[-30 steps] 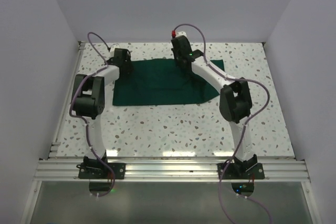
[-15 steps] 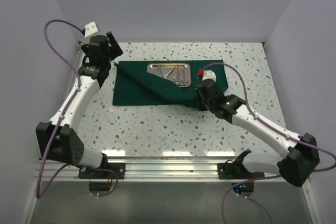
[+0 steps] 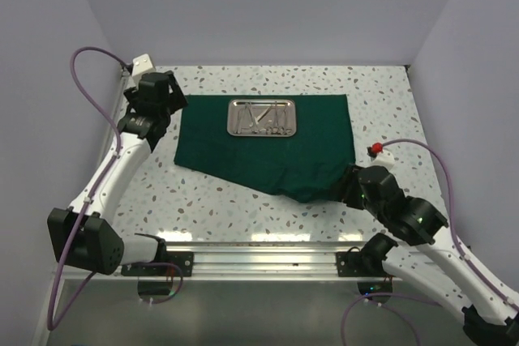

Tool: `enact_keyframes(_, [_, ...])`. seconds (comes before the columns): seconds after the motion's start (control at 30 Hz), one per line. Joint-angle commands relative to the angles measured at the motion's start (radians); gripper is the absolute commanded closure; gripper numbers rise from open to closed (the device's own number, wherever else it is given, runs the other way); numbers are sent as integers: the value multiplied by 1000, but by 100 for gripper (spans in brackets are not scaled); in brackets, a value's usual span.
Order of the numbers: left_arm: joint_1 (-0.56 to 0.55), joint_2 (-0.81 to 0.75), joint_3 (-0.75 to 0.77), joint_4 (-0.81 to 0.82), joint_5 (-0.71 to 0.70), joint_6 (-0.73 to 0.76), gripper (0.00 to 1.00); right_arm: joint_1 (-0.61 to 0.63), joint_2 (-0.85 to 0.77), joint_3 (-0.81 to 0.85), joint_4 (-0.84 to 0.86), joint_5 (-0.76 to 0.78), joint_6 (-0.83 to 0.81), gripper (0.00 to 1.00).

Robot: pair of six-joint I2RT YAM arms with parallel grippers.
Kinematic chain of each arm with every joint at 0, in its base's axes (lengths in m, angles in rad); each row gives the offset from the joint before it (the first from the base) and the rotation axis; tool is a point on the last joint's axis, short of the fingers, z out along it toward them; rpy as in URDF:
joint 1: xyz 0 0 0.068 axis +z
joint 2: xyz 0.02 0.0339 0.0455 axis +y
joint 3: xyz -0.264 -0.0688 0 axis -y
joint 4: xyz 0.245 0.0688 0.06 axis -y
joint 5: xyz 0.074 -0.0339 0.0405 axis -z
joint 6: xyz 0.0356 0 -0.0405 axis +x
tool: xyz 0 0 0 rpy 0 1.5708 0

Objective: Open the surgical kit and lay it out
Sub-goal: Open the surgical kit at the center of the board, then smooth out the surgical kit at the center of the board.

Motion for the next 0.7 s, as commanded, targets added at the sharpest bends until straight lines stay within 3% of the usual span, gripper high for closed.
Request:
enact_keyframes(0.0, [-4,-48,-7,-34,-28,18,14,-3,-38,12,-98,-50,95,28])
enact_keyframes(0.03, [-7,-59,-11,-41,-9,14,14,-2,-48,26,-108,-12,101,25])
enact_keyframes(0.07, [-14,-68,-17,-58,-5,5,14,-3,-71,55,-119,8,113,8])
enact_keyframes(0.23, [-171,-148,-184,-34,-63,-120,14,-3,-71,80,-1,142,51,6])
enact_keyframes(0.37, [-172,-162,-388,127,-40,-179,17,-3,59,90,181,148,-23,5])
enact_keyframes(0.5, [-174,-100,-433,141,-71,-251,19,-2,272,141,265,149,-71,4])
enact_keyframes(0.67, [-171,-59,-526,236,-51,-361,23,-2,377,159,354,122,-100,4])
